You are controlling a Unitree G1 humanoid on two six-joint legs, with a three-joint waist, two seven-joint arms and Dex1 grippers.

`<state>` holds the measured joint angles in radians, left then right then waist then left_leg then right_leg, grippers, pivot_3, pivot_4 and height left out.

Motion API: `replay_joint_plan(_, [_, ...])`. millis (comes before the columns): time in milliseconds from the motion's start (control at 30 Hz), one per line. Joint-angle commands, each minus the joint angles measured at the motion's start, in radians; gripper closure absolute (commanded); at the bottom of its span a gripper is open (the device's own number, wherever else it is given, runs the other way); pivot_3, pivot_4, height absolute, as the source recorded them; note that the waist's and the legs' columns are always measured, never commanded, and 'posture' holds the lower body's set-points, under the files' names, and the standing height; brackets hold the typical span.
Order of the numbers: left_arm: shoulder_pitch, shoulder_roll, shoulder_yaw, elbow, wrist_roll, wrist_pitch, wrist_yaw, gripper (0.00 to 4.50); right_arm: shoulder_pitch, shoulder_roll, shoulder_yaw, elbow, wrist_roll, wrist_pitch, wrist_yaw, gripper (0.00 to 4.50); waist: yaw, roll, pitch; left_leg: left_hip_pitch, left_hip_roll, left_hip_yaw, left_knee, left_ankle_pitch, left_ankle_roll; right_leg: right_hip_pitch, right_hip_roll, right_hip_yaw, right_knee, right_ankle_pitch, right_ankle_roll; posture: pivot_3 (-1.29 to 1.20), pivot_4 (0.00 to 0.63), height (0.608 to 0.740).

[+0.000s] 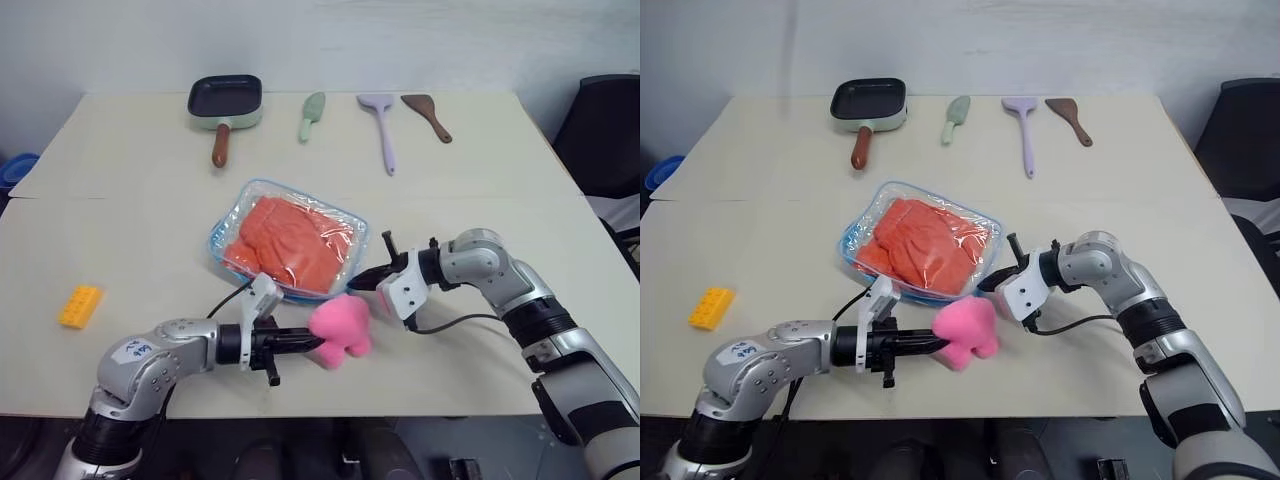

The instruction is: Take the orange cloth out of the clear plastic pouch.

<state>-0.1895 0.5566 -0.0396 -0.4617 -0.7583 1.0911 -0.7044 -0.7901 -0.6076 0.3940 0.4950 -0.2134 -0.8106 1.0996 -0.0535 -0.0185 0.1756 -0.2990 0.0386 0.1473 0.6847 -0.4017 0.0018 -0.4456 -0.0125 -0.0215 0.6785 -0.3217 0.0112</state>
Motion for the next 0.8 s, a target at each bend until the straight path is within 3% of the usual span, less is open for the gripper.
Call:
replay_joint_plan(33, [0.005, 0.004, 0.003, -0.029, -0.029, -0.005, -0.011, 4.5, -0.029, -0.002, -0.006, 0.001, 0.007, -0.013, -0.017, 4.48, 0.0, 0.0, 0.0, 0.0, 0.0, 0.0, 0.0, 0.0, 0.0, 0.0, 0.0, 0.0, 0.0, 0.0, 0.0, 0.0, 0.15, 0.74])
replay_joint_plan(300, [-0.01, -0.007, -0.004, -0.02, -0.016, -0.016, 0.008, 4.5, -0.015, -0.011, 0.004, -0.02, 0.031, -0.011, 0.01, 4.48, 0.0, 0.0, 0.0, 0.0, 0.0, 0.0, 0.0, 0.0, 0.0, 0.0, 0.0, 0.0, 0.0, 0.0, 0.0, 0.0, 0.15, 0.74])
replay_joint_plan(400, [-0.004, -0.01, -0.006, -0.031, -0.019, -0.017, 0.013, 4.5, -0.015, -0.017, 0.001, -0.021, 0.033, -0.021, 0.013, 3.88, 0.0, 0.0, 0.0, 0.0, 0.0, 0.0, 0.0, 0.0, 0.0, 0.0, 0.0, 0.0, 0.0, 0.0, 0.0, 0.0, 0.15, 0.74])
replay_joint_plan(533, [-0.008, -0.016, -0.024, -0.021, -0.008, -0.036, 0.006, 4.5, -0.018, -0.017, 0.005, -0.032, 0.027, -0.034, 0.014, 2.56, 0.0, 0.0, 0.0, 0.0, 0.0, 0.0, 0.0, 0.0, 0.0, 0.0, 0.0, 0.0, 0.0, 0.0, 0.0, 0.0, 0.15, 0.74])
replay_joint_plan(800, [-0.006, -0.016, -0.045, -0.009, -0.001, -0.073, 0.002, 4.5, -0.029, -0.015, 0.028, -0.041, 0.018, -0.067, 0.021, 2.56, 0.0, 0.0, 0.0, 0.0, 0.0, 0.0, 0.0, 0.0, 0.0, 0.0, 0.0, 0.0, 0.0, 0.0, 0.0, 0.0, 0.15, 0.74])
